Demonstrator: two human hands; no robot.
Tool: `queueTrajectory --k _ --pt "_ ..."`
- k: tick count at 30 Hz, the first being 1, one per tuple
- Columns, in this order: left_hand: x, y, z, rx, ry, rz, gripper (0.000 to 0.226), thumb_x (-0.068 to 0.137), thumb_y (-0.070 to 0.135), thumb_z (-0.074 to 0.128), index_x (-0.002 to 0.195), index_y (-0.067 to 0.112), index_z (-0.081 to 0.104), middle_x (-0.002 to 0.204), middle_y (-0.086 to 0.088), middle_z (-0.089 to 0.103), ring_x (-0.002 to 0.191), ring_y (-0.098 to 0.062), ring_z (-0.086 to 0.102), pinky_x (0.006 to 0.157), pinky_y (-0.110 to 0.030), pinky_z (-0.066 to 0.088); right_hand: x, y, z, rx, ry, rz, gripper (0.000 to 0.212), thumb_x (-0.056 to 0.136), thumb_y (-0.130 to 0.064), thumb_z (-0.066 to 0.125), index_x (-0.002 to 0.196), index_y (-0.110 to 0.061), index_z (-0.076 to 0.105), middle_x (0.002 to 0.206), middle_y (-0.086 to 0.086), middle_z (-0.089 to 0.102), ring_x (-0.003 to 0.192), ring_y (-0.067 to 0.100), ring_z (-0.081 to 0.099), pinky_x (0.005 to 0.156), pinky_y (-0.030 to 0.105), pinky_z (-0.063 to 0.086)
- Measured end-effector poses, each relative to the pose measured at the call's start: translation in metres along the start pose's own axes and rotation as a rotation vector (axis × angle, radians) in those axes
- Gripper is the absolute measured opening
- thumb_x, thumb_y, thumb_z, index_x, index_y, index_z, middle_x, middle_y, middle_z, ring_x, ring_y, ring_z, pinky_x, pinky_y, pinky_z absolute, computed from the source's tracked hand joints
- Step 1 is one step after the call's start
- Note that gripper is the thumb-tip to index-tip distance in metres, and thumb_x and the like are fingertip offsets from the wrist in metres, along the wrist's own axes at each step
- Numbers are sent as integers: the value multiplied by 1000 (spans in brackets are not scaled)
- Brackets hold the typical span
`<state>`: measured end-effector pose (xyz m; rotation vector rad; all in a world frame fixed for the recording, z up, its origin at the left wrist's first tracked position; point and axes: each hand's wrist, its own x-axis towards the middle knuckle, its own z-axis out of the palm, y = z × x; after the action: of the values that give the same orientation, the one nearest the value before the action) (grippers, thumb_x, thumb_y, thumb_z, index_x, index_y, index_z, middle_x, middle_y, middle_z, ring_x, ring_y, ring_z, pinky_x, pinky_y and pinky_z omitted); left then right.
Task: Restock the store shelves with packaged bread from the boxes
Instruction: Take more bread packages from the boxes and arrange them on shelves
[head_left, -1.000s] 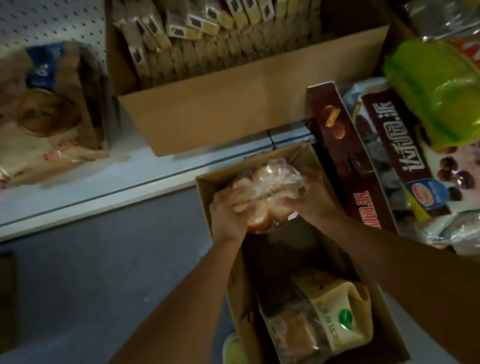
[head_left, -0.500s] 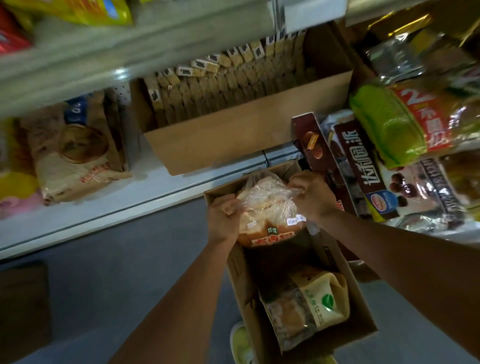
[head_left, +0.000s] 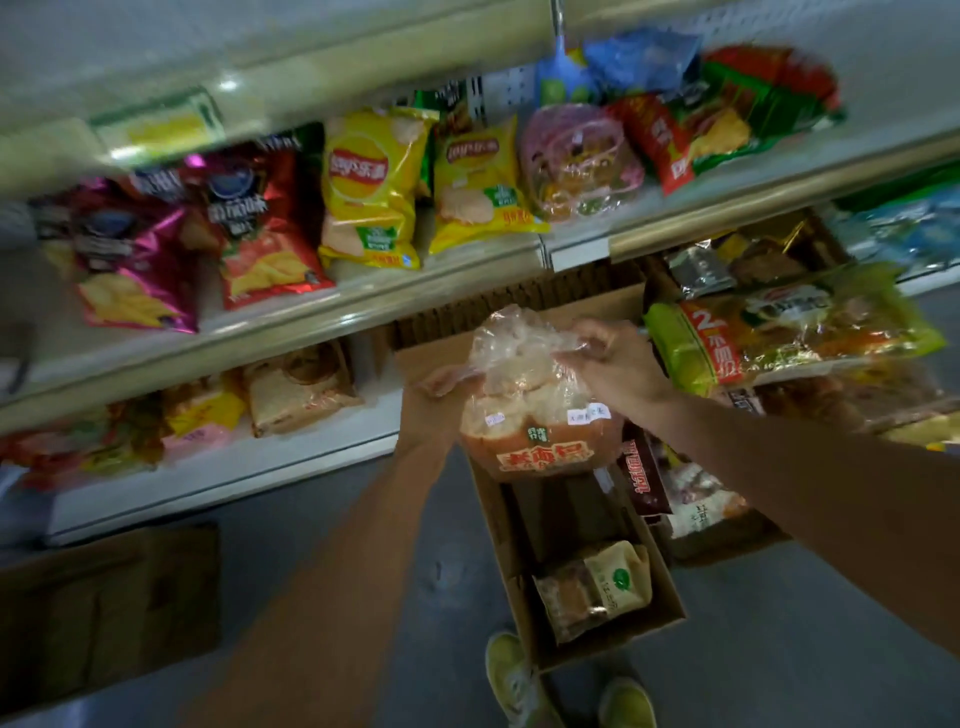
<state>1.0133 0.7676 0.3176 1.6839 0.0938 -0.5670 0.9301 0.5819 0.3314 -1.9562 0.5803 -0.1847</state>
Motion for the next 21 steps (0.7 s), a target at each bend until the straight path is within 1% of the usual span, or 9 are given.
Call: queueTrajectory --k 2,6,7,9,11,13,16,18,21 --pt "-20 36 -6 -52 6 38 7 90 6 69 94 6 63 85 -11 59 78 -12 58 70 -13 48 -9 -41 -16 55 1 -67 6 87 -18 72 85 -16 67 78 -5 67 71 7 60 70 31 49" --pt "-64 104 -17 -130 14 127 7 86 14 75 83 11 69 84 -7 71 77 -17 68 70 -28 57 -25 -121 -46 115 36 -165 14 89 -15 69 77 -12 63 62 -6 60 59 1 50 61 28 46" --pt "-75 121 -19 -158 11 139 10 84 17 77 82 12 69 87 -9 71 82 -22 69 76 -34 58 -31 -142 -54 126 53 -192 14 89 -17 69 87 -3 65 68 6 60 64 6 51 64 36 48" --pt "-97 153 -25 -221 -6 188 10 76 23 81 79 19 72 96 -13 72 97 -34 68 91 -51 53 -41 -183 -72 149 67 -268 30 89 -16 68 97 11 59 78 27 56 67 15 49 63 37 46" --pt "-119 185 -32 -258 -8 251 12 74 23 83 82 21 75 102 -14 72 104 -37 67 97 -58 51 -50 -225 -88 133 76 -327 21 91 -11 66 82 7 58 66 18 51 58 8 44 54 27 37" --pt "-144 217 -37 -253 2 309 20 78 25 80 93 15 72 101 -10 73 100 -31 69 96 -56 52 -60 -263 -104 133 88 -366 19 93 -8 63 76 -2 57 63 4 46 49 3 39 49 21 34" --pt "-176 267 -44 -299 44 344 11 87 21 72 95 14 68 97 -2 74 98 -27 69 93 -48 55 -75 -313 -127 156 106 -389 21 95 -9 58 83 7 52 70 7 44 57 12 40 51 25 36" --pt "-192 297 -49 -299 64 379 20 90 21 69 106 10 68 107 -6 73 105 -29 68 97 -50 53 -86 -346 -142 197 135 -404 19 96 -10 58 81 1 54 72 7 48 61 14 41 55 26 37" --pt "-213 333 -59 -308 51 459 34 82 27 76 113 16 66 116 -3 70 110 -26 65 102 -51 49 -102 -394 -162 267 180 -448 18 94 -11 61 79 -2 55 69 6 43 56 10 36 49 16 34"
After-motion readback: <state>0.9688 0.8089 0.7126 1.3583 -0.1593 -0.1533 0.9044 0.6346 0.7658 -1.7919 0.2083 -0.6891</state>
